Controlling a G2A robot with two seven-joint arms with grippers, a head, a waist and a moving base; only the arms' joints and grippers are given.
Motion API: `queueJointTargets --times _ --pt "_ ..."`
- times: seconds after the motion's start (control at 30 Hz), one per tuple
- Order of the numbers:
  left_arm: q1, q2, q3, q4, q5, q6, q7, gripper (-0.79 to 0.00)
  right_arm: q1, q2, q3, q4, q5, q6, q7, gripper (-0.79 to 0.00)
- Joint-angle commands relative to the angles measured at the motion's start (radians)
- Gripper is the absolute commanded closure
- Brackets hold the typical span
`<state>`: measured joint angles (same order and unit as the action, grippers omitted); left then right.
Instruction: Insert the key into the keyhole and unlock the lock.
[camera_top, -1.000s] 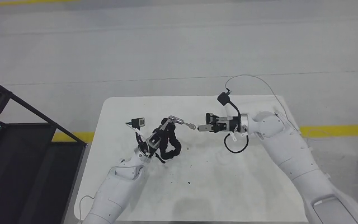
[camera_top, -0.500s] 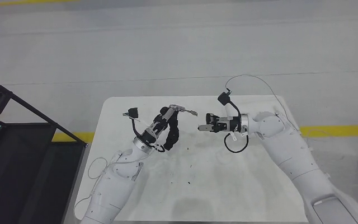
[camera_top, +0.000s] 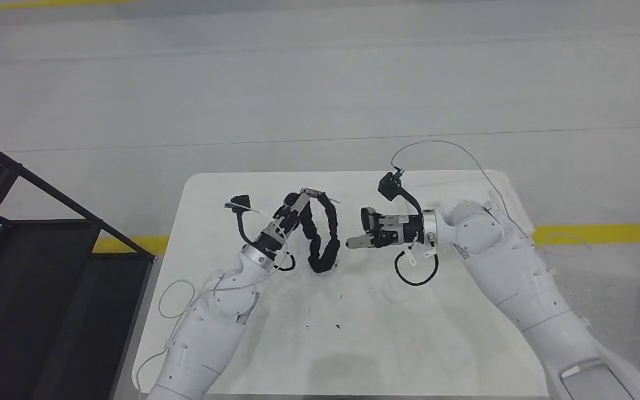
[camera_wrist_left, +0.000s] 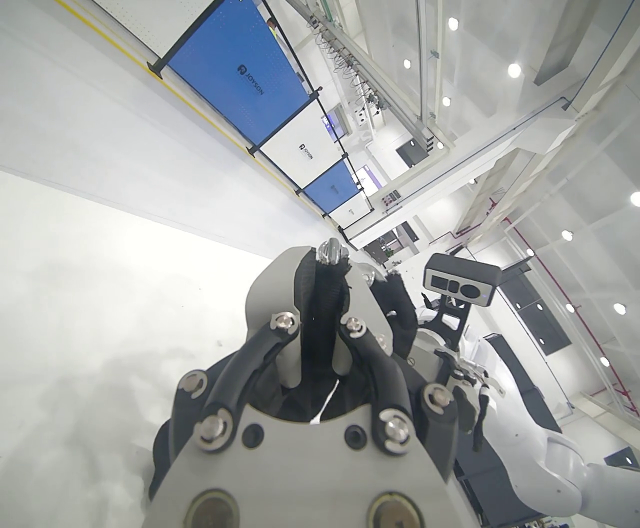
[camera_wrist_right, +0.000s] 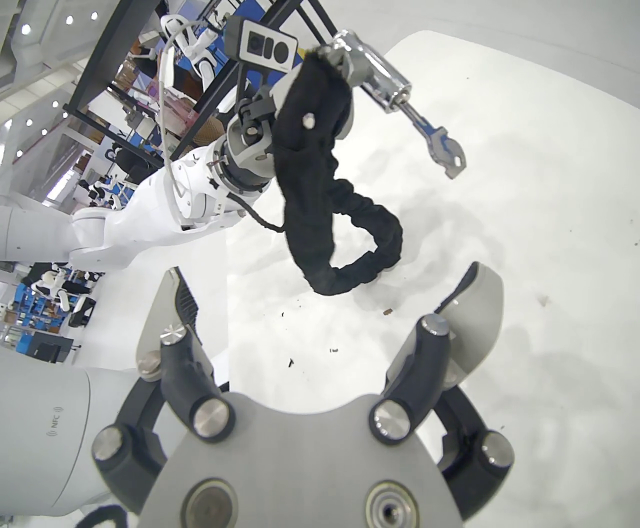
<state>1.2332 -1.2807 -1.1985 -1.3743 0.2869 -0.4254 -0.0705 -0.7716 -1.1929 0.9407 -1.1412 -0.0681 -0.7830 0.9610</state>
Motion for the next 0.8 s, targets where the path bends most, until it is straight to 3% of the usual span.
queueJointTargets --times 0.0,0.5,0.53,0.57,0.6,0.67,0.7,0.77 --pt "0.005 -0.001 0.003 -0.005 0.003 0.0 -0.001 0.0 0.011 -0.002 -0.005 -0.007 -0.054 -0.003 -0.036 -0.785" --pt "0.02 -0.008 0.027 -0.008 0.042 0.008 -0.006 0.0 0.091 -0.062 -0.131 0.035 -0.475 0.054 -0.409 -0.785" --pt "0.02 -0.009 0.026 -0.008 0.043 0.009 -0.005 0.0 0.091 -0.065 -0.135 0.039 -0.492 0.055 -0.429 -0.748" --pt "0.02 -0.009 0.026 -0.007 0.044 0.008 -0.005 0.0 0.091 -0.067 -0.137 0.042 -0.506 0.056 -0.449 -0.653" --pt "0.021 -0.009 0.025 -0.006 0.043 0.008 -0.006 0.0 0.091 -0.069 -0.138 0.045 -0.52 0.055 -0.47 -0.357" --pt "0.021 -0.009 0.023 -0.005 0.042 0.007 -0.007 0.0 0.091 -0.071 -0.139 0.049 -0.549 0.063 -0.504 -0.151" --pt "0.02 -0.01 0.022 -0.004 0.044 0.008 -0.009 0.0 0.089 -0.073 -0.14 0.051 -0.566 0.069 -0.522 0.0" --pt "0.02 -0.01 0.021 -0.004 0.045 0.009 -0.011 0.0 0.087 -0.074 -0.142 0.054 -0.577 0.072 -0.534 0.0"
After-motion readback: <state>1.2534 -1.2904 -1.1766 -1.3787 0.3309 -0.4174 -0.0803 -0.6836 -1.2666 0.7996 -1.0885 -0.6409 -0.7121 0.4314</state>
